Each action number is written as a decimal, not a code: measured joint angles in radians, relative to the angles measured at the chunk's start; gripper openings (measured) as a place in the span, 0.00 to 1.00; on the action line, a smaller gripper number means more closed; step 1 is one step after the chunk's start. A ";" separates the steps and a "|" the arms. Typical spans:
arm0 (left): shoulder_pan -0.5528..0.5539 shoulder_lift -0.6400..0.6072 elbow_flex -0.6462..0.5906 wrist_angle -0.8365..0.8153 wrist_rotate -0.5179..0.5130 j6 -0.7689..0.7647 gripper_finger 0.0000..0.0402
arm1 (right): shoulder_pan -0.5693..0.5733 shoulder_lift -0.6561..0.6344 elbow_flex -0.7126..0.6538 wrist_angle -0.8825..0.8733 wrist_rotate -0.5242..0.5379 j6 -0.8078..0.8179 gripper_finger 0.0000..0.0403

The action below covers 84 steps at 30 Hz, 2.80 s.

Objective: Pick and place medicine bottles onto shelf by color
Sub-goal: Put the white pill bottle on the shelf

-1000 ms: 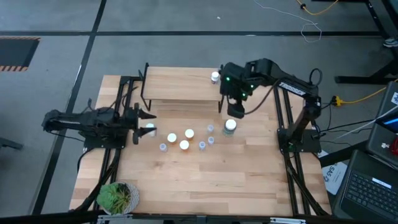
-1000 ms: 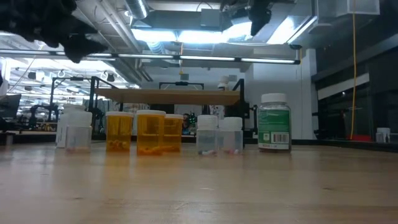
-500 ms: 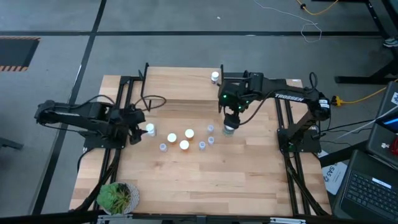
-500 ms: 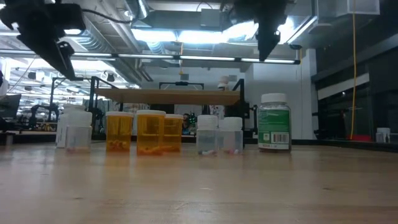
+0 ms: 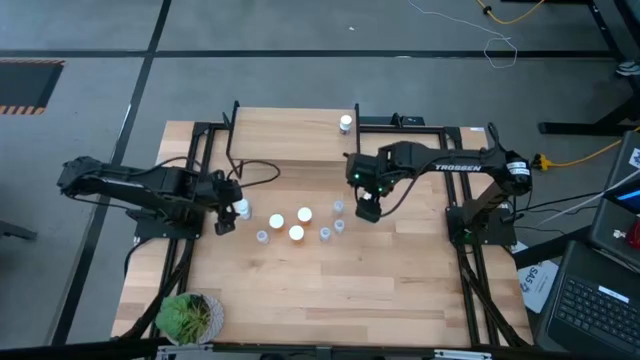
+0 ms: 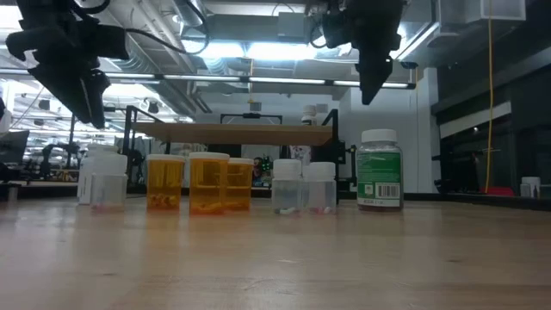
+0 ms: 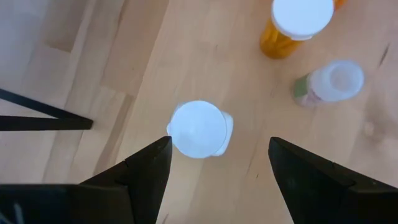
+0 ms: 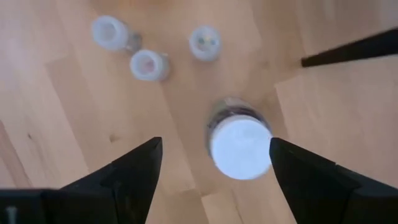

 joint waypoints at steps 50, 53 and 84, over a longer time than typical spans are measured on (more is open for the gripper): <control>0.118 0.296 0.000 0.089 0.004 -0.138 0.68 | 0.083 0.000 0.000 0.095 0.043 -0.003 0.74; 0.118 0.280 0.000 0.093 0.005 -0.139 0.60 | 0.083 0.000 0.000 0.096 0.043 -0.003 0.74; 0.423 0.343 0.760 0.019 -0.152 0.284 0.39 | 0.083 0.001 0.000 0.104 0.042 -0.063 0.74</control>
